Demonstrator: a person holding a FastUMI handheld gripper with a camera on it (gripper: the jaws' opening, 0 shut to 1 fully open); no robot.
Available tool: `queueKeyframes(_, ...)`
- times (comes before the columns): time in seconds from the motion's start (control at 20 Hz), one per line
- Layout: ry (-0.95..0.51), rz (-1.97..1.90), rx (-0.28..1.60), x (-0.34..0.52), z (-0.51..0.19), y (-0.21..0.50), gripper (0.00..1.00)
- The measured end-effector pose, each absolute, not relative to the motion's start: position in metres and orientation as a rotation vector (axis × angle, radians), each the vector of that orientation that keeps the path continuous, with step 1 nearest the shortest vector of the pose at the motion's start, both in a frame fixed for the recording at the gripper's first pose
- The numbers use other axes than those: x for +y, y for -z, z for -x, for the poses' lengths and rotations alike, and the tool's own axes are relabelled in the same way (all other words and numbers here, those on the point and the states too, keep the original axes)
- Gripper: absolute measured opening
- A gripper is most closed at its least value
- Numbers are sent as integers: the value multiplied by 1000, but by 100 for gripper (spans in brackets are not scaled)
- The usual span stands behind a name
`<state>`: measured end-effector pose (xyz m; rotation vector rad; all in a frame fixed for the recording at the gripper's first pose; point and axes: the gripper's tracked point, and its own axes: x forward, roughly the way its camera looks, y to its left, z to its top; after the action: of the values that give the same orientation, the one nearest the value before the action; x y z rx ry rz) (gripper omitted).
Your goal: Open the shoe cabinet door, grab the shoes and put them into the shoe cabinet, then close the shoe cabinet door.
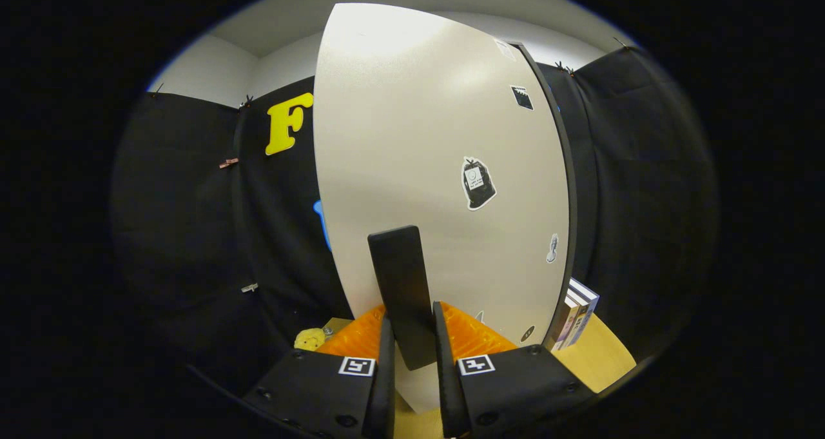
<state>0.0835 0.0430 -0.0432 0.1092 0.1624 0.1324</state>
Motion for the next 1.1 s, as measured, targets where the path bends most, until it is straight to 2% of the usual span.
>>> queueKeyframes(0.8,-121,-133,175,-41,-20,33,31)
queueKeyframes(1.1,2,-147,179,-97,2,32,31)
